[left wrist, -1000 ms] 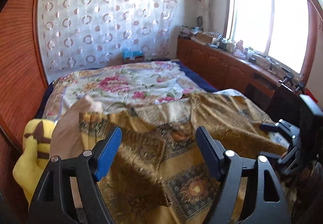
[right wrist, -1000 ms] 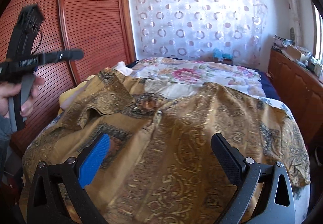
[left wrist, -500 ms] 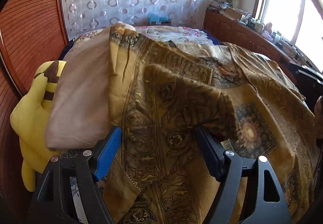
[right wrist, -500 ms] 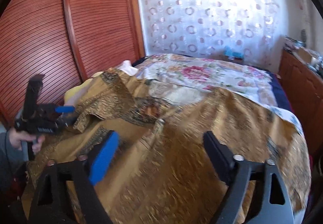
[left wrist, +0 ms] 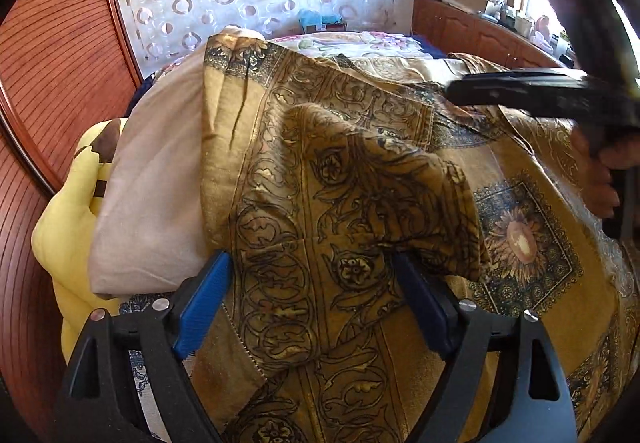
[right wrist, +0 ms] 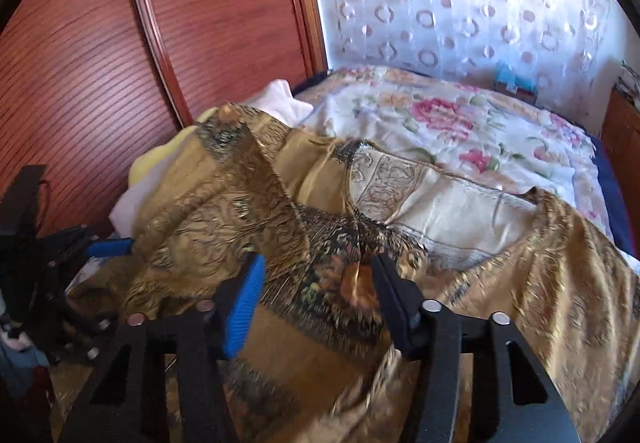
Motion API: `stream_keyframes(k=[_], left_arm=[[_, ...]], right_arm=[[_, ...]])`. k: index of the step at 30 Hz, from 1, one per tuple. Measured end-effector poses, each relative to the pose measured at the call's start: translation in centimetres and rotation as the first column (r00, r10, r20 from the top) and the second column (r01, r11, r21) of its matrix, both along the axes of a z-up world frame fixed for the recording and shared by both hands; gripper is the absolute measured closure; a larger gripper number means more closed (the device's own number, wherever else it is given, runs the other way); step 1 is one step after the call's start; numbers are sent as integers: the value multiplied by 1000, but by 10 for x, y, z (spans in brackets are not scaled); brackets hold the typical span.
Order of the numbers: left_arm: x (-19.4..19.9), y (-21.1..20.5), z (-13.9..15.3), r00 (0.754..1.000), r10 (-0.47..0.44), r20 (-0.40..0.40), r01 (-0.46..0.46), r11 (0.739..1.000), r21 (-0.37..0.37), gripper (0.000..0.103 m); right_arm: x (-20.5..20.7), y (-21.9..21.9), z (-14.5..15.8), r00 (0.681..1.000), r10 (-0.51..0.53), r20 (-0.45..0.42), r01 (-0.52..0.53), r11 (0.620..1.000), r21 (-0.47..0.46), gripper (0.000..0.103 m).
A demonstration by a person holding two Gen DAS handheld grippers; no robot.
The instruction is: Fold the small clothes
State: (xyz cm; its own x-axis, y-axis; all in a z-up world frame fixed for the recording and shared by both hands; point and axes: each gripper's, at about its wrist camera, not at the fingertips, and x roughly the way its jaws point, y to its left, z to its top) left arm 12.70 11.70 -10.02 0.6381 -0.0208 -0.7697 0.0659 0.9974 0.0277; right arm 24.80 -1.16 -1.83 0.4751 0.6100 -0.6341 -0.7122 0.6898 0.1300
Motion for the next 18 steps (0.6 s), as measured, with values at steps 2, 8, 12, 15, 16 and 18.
stream_keyframes(k=[2,8,12,15,16,18], left_arm=[[1,0,0,1000,1,0,-1,1000,-1,18],[2,0,1,1000,2,0,-2,1000,3,18],[1,-1,0,1000,3,-1,-3,1000,4,18],[1,0,1,1000,4,0,-4,1000,-1,18],[0,0,1,1000,7,1,-7,1000,-6,18],[-3,2,4,1000,18,24,-17,1000,-19,18]], right_arm=[[8,6,1,1000,25,-14,-25,1000,2,59],[26,30,-13,998,54,-43,-58,994,-88,65],[29,34,-12,997,64,-38,-68,992,-107,91],[26,37,-10,997,71,-9,-71,991,-114,96],[26,35,-7,998,53,18,-51,992,-112,96],[23,29,0,998,-3,56,8,995,-100,97]])
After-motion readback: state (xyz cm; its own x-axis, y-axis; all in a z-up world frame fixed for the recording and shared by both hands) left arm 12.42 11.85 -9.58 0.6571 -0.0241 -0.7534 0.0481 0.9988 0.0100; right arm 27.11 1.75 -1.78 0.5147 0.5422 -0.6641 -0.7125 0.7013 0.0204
